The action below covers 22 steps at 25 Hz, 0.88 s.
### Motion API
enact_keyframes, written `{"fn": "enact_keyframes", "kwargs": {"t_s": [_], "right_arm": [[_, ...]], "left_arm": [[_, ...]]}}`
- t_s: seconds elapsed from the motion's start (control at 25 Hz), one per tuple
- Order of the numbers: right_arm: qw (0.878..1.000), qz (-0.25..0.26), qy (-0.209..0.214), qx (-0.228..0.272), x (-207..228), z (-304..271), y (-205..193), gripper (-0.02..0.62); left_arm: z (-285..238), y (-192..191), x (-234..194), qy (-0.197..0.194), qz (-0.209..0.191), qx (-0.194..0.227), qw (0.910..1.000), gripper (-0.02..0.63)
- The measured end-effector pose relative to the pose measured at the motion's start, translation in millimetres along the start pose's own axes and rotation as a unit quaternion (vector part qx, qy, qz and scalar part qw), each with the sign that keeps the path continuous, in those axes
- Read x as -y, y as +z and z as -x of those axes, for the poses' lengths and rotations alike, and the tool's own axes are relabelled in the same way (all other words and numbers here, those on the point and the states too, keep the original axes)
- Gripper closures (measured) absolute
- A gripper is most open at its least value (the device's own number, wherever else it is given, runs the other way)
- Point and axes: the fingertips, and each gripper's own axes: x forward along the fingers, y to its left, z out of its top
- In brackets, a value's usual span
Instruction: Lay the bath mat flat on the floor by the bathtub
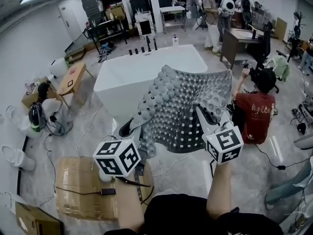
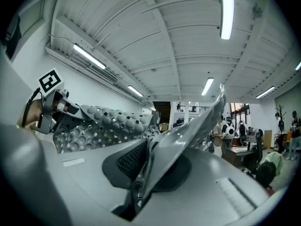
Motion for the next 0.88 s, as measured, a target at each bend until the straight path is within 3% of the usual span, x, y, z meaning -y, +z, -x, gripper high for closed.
{"fn": "enact_keyframes", "kwargs": {"t_s": [0.32,0.88], "right_arm": [[0.999,0.010,-0.018,0.037,19,7,15,0.568],[0.999,0.034,-0.029,0.030,1,41,25,0.568]], "left_arm": [[-20,11,11,-0.022,0.000,0.015,0.9996,0.583],[-2,-9,31,-0.065,0.033,0.019,0.9972,0.583]]}}
